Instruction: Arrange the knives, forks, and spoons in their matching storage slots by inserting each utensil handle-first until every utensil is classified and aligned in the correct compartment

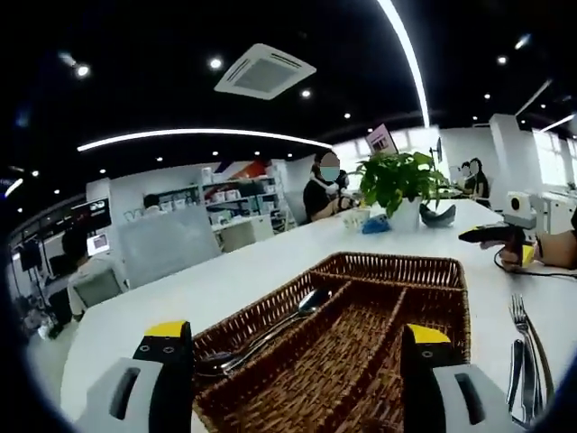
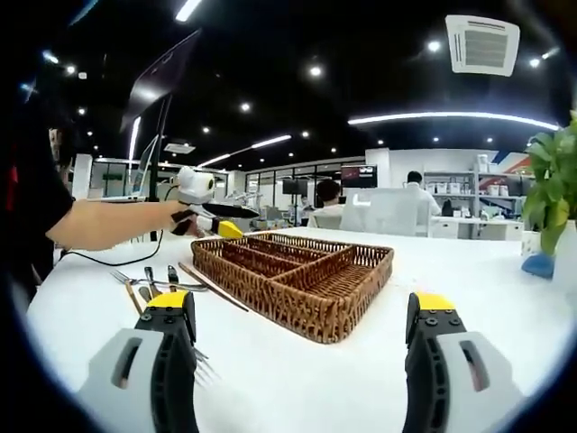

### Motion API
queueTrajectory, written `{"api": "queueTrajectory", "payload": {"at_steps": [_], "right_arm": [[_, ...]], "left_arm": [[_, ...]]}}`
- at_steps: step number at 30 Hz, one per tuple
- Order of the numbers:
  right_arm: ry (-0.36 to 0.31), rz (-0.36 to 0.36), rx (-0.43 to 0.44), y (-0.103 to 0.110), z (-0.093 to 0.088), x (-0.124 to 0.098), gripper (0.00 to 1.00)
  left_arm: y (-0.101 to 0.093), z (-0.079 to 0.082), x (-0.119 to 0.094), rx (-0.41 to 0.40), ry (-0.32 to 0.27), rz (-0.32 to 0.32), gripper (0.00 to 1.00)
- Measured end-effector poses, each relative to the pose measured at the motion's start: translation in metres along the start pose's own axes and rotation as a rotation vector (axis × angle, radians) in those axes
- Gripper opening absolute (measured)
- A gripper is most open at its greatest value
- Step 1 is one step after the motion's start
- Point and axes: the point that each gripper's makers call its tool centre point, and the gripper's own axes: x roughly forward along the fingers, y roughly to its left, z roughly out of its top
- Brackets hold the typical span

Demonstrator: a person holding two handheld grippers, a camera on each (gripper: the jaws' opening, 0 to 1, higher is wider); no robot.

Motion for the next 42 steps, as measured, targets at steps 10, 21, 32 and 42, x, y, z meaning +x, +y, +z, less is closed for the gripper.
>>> {"api": "queueTrajectory", "payload": {"at_steps": [10,21,32,42], "right_arm": [[-0.002,0.018,-0.025,0.008,0.003,0.001,1.0],[-0.032,0.005,0.003,0.007,0.01,-0.001,1.0],[0.026,0.002,0.002,0.015,-0.002,-0.009,1.0],[0.034,0.001,-0.054,0.021,-0.001,-0.019,1.0]], "left_arm": [[-0.028,-0.005,-0.042,-0.031,-0.066,0.053,1.0],[-0.048,-0.014,-0.067,-0.05,-0.086,0.073,1.0],[-0.086,-0.027,-0.108,-0.027,-0.074,0.061,1.0],[-0.09,-0.037,-0.136,-0.043,-0.063,0.095,1.0]]}}
